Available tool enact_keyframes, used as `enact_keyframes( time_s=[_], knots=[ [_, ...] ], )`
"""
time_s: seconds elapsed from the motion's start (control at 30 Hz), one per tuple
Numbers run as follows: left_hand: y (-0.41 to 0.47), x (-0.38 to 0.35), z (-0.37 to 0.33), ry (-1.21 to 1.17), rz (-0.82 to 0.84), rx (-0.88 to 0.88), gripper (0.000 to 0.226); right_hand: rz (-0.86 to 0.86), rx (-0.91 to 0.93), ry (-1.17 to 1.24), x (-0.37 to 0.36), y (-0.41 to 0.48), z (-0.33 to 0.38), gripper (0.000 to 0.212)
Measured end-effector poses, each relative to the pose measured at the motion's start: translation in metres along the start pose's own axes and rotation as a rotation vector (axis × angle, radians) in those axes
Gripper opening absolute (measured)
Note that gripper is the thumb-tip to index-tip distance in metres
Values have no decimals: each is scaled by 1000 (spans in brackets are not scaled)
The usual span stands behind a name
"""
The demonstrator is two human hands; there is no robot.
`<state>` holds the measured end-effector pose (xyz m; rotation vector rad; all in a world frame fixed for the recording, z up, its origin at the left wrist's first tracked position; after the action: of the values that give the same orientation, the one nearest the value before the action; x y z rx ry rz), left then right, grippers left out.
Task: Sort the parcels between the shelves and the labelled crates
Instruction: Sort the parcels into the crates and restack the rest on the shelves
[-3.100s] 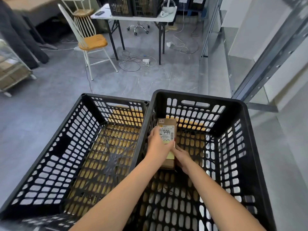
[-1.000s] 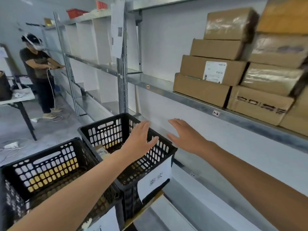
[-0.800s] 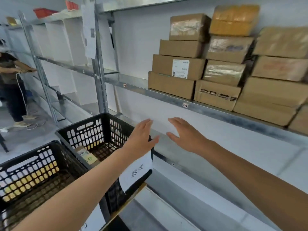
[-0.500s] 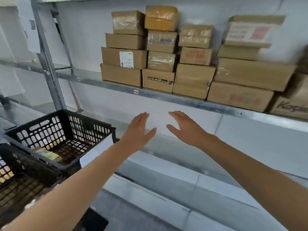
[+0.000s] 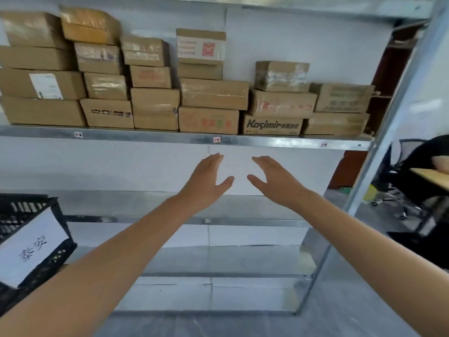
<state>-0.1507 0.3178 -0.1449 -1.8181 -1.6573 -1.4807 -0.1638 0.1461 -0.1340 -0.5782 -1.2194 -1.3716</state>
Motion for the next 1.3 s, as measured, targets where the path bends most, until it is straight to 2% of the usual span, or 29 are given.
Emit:
enact_keyframes(
  time_s=[0.3, 0.47, 0.63, 0.87, 1.03, 1.2, 1.3],
  knots=[
    [72, -49, -111, -105, 56, -188, 69, -168, -163, -60, 89, -28, -89, 65],
    [120, -80, -149, -181, 101, -230, 69, -244, -194, -114, 129, -23, -131, 58],
    [176, -105, -183, -227, 85, -304, 67, -288, -219, -130, 158, -1, -176, 51],
    [249, -134, -209, -255, 44, -340, 66, -299, -213, -106, 175, 42, -232, 54],
    [300, -146, -226, -262, 55, -374, 67, -323, -247, -58, 203, 87, -275, 46],
    [335, -165, -247, -274, 15, -388, 70, -326, -350, 58, 195, 111, -323, 63],
    [350, -175, -251, -264, -52, -341, 77, -343, -306, 55, 193, 125, -341, 68]
  ],
)
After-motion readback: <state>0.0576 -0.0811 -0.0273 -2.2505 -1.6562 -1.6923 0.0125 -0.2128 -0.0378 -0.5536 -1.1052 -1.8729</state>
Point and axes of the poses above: each hand's wrist, its own y-axis towards the middle knuckle, its own x-axis out of the back of the hand, z = x × y, the point moved 8 cm from there along y, towards the middle knuckle, and after that the axes turned 3 degrees about y, right-handed, at the moved point
